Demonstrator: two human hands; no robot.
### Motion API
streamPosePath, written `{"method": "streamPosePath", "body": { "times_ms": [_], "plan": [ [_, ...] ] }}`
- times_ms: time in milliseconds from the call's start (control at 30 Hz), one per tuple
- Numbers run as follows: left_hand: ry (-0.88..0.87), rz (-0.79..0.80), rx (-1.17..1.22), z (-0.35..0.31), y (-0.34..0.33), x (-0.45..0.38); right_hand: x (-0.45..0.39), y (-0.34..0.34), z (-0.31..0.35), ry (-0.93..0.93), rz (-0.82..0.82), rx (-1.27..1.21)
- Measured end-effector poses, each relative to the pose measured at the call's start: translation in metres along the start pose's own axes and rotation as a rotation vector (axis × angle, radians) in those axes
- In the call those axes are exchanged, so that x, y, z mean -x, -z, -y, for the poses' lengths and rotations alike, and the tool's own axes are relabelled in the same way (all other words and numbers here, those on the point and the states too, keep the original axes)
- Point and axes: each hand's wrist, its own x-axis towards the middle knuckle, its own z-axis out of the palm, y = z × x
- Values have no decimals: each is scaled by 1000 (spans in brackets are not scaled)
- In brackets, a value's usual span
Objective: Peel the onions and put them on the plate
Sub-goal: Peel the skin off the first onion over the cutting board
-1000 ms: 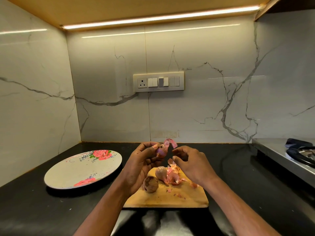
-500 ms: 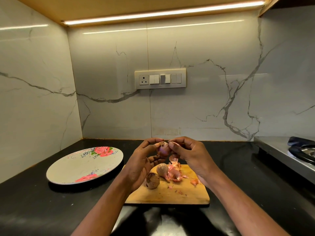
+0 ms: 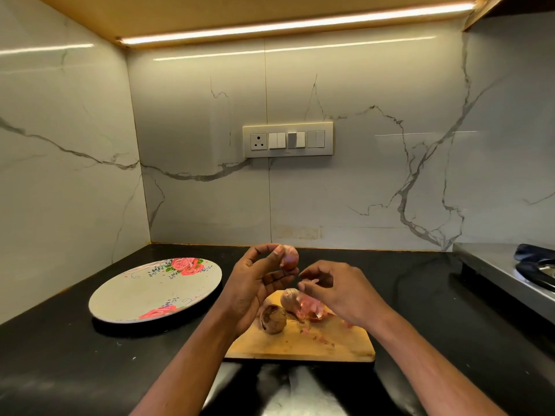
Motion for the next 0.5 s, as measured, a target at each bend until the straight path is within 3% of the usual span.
{"method": "streamPosePath", "body": {
  "times_ms": [200, 500],
  "plan": [
    [-30, -28, -33, 2, 0, -3, 0, 1, 11, 134, -251, -132],
    [6, 22, -90, 6, 1, -6, 3, -2, 13, 285, -369, -95]
  ]
}}
